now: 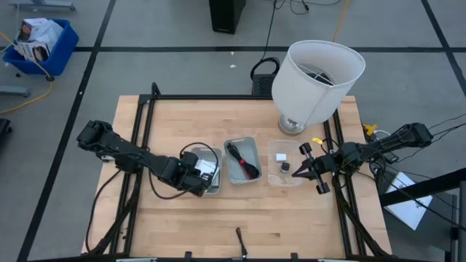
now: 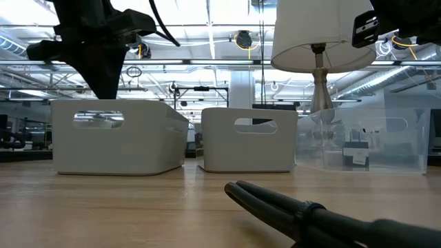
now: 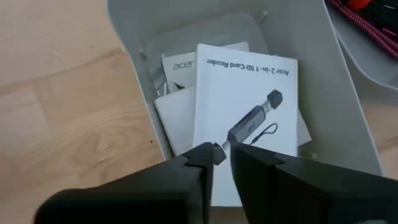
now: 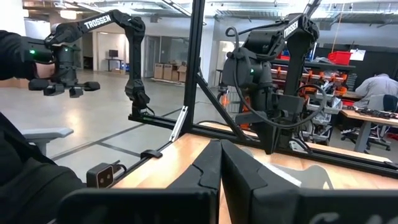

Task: Pick and place items into bin
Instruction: Put the card reader box into the left gray bin, then put the black charger cable into the right gray bin

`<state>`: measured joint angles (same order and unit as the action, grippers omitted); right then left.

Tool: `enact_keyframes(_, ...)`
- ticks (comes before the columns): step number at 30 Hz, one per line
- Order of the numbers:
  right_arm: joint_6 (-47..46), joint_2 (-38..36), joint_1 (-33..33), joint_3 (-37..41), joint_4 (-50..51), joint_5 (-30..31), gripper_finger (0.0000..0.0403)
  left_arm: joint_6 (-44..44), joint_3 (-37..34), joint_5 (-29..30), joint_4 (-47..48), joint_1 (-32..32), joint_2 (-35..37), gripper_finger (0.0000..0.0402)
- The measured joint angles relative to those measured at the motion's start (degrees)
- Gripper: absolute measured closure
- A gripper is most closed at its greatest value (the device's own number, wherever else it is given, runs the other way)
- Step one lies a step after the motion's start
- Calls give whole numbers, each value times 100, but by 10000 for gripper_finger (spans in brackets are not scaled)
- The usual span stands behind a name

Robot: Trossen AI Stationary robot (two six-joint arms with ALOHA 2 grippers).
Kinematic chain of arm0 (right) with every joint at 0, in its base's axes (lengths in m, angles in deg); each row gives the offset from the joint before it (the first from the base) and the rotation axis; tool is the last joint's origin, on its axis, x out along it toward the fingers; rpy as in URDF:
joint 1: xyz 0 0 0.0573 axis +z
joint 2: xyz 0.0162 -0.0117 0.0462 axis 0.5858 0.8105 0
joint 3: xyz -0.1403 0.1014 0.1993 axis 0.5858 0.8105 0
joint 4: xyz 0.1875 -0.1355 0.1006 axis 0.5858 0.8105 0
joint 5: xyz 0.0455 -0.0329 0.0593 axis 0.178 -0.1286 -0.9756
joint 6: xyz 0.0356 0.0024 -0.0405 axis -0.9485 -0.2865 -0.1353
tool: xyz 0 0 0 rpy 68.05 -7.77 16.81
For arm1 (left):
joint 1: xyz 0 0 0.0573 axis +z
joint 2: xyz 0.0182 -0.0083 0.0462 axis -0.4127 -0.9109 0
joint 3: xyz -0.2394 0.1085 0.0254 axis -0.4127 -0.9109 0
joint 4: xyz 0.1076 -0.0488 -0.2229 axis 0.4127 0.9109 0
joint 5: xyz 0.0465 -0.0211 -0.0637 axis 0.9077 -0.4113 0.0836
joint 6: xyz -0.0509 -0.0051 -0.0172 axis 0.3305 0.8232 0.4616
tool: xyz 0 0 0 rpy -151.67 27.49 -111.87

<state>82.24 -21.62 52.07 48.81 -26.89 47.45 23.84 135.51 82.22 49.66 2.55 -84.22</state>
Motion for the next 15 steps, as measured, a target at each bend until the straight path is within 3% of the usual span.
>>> enact_keyframes(5, 8, 0, 0, 0, 2, 0, 399, -80, 4, 59, 4, 0, 0, 303)
enact_keyframes(8, 15, 0, 0, 0, 2, 0, 399, -601, 150, 466, 111, -55, 43, 289)
enact_keyframes(12, 1, -28, 0, 0, 4, -2, 399, -2189, 458, 1275, -66, -392, 173, 287)
enact_keyframes(15, 0, -90, 0, 0, 119, -13, 399, -4073, 472, 2057, -1078, -955, 173, 307)
